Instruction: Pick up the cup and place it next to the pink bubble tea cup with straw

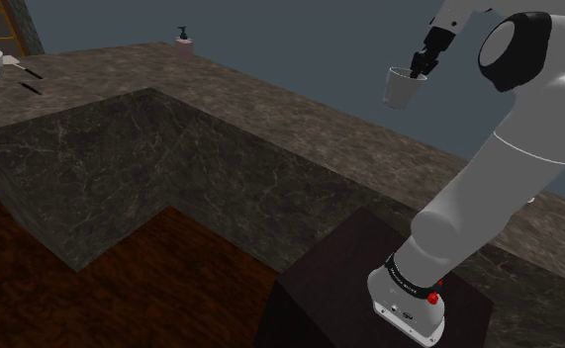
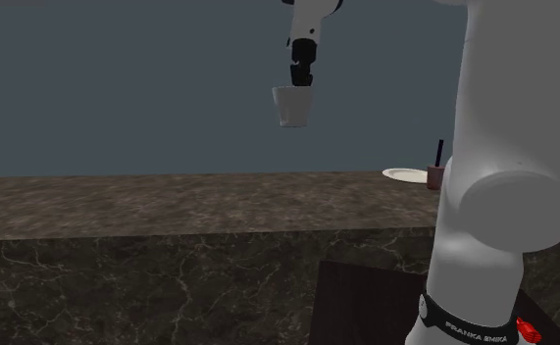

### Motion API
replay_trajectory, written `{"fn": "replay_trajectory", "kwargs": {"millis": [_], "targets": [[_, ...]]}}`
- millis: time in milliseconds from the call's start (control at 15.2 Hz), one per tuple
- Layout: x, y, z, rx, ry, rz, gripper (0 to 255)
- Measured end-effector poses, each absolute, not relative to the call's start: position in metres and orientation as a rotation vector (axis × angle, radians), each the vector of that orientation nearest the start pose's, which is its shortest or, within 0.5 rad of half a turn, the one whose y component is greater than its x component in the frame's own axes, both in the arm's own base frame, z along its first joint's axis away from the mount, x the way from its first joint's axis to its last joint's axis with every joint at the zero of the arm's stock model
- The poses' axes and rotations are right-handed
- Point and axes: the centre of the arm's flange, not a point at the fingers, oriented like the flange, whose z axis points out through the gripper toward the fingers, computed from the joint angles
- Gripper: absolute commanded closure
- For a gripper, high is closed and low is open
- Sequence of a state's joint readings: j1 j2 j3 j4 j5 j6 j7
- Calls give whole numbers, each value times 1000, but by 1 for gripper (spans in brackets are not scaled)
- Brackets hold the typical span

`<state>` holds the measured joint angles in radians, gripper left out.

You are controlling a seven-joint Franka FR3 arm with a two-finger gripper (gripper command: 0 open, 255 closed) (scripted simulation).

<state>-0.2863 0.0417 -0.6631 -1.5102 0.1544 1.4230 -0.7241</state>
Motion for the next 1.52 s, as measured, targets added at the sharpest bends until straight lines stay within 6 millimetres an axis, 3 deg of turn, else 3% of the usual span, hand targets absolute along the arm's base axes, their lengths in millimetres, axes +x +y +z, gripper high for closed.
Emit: {"fn": "replay_trajectory", "kwargs": {"millis": [1518], "targets": [[51,-531,622,-2949,317,-21,255]]}}
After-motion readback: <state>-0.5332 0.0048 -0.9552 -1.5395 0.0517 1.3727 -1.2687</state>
